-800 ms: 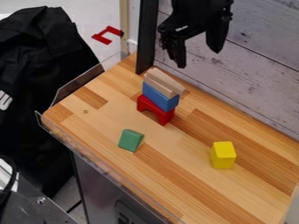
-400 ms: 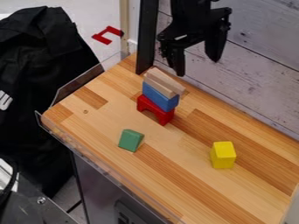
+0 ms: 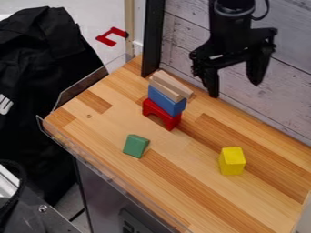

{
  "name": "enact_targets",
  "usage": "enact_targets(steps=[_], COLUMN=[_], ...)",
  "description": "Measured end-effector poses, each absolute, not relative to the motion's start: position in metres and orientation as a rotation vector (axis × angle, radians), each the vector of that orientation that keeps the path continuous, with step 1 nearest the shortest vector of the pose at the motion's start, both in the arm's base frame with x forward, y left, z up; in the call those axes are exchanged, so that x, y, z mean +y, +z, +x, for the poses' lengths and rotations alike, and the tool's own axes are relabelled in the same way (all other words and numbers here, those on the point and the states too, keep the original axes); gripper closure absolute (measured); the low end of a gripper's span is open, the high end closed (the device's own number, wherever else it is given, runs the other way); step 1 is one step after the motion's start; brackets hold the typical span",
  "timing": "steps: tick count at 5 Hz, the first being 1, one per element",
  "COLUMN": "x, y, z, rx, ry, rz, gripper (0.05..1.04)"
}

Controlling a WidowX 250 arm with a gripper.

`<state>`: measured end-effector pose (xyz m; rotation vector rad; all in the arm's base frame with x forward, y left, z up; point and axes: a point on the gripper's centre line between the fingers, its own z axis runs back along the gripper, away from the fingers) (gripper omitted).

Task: Put the yellow cube on top of the white block

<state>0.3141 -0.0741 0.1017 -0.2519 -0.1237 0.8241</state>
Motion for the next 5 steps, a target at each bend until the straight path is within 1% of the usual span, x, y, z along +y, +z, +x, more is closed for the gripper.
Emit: enact_targets(steps=[1, 2, 3, 4, 5], x=[-0.079, -0.078, -0.071, -0.074, -0.078], y=[0.084, 0.078, 0.073, 0.066, 0.064], z=[0.303, 0.3, 0.3, 0.301, 0.307], rx=[-0.022, 0.048, 0.057, 0.07, 0.037], ry=[0.617, 0.404, 0.285, 0.321, 0.419], rz=[-0.236, -0.268, -0.269, -0.252, -0.241], gripper=[0.086, 0.087, 0.087, 0.087, 0.086])
